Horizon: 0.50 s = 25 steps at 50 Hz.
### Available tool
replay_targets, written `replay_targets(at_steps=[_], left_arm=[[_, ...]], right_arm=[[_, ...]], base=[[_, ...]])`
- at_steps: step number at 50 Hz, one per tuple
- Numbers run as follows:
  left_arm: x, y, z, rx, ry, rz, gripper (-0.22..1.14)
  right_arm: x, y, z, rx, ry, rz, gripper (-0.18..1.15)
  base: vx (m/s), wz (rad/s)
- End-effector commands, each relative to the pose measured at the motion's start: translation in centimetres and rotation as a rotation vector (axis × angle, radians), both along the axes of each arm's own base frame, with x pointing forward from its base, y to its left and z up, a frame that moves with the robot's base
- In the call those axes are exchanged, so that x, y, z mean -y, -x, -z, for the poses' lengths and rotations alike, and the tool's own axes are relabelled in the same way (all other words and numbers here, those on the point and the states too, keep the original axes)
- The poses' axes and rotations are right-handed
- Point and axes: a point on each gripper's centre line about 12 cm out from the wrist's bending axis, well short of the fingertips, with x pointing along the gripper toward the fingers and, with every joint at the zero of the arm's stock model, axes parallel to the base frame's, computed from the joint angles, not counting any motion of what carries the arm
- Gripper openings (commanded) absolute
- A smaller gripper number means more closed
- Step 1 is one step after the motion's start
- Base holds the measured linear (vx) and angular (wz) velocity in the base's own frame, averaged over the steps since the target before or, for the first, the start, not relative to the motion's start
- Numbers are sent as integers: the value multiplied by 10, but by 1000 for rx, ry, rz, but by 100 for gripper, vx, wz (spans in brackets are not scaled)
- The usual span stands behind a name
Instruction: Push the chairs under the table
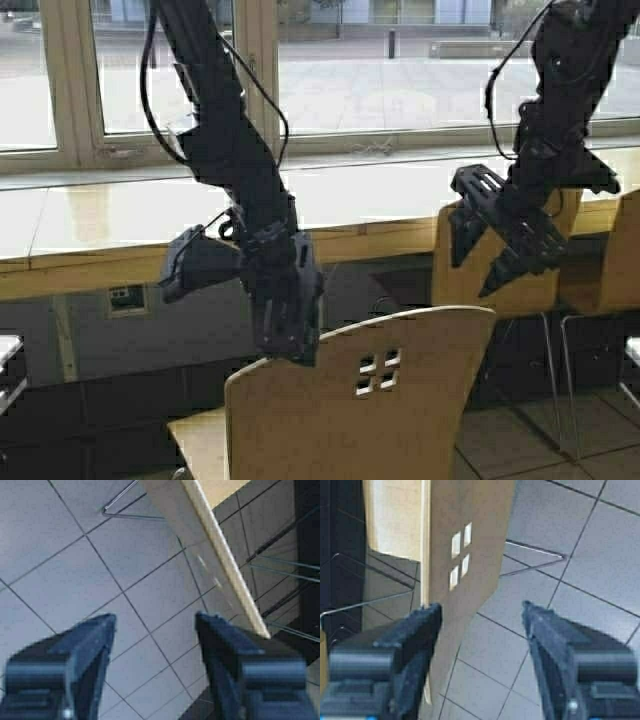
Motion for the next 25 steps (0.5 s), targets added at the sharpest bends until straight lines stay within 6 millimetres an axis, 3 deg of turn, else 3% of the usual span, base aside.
replay_targets(at_steps=[1, 25], left_arm=[[12, -12, -16, 59, 34, -17, 86], [24, -36, 7, 63, 49, -53, 86]], right_arm=[[0, -3, -4, 12, -3, 3, 88], [12, -25, 12, 7, 0, 44, 88]], base=[[8, 8], [5, 6]])
